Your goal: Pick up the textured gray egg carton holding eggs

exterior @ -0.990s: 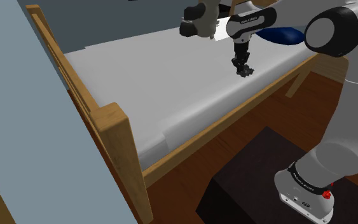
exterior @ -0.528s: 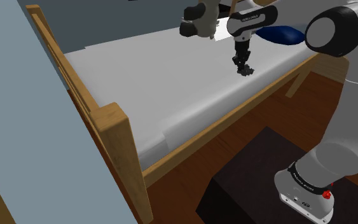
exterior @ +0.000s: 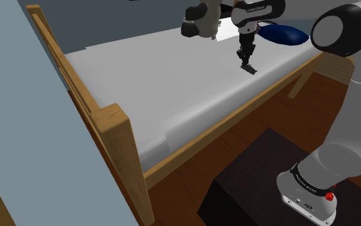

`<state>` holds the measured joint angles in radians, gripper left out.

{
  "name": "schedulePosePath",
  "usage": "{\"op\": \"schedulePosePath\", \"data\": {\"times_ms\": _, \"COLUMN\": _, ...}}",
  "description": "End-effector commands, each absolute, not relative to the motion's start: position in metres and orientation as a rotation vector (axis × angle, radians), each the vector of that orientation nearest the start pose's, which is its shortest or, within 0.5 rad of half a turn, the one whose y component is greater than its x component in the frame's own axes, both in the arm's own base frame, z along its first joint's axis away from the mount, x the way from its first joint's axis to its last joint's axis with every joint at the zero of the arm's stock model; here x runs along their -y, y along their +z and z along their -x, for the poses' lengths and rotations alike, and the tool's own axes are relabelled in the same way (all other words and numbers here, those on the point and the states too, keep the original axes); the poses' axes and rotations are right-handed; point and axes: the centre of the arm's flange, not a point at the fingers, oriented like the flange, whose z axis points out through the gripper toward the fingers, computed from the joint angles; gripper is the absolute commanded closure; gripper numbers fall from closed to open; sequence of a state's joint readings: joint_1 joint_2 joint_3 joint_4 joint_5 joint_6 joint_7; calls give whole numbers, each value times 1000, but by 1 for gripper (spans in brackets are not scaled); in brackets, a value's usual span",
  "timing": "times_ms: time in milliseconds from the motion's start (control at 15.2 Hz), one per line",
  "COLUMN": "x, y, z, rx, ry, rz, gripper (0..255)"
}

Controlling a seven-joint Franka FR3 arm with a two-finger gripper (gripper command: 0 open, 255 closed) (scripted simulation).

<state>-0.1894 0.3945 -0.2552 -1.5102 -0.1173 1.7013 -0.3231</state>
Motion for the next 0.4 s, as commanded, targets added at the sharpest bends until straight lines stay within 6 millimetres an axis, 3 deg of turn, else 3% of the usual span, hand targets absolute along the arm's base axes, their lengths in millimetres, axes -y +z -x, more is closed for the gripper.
{"op": "schedulePosePath", "data": {"times_ms": 0, "x": 270, "y": 441, "z": -593, "rx": -138, "ry": 420, "rz": 3237, "gripper": 255}}
{"op": "schedulePosePath", "data": {"times_ms": 330, "x": 270, "y": 458, "z": -593, "rx": -138, "ry": 420, "rz": 3237, "gripper": 255}}
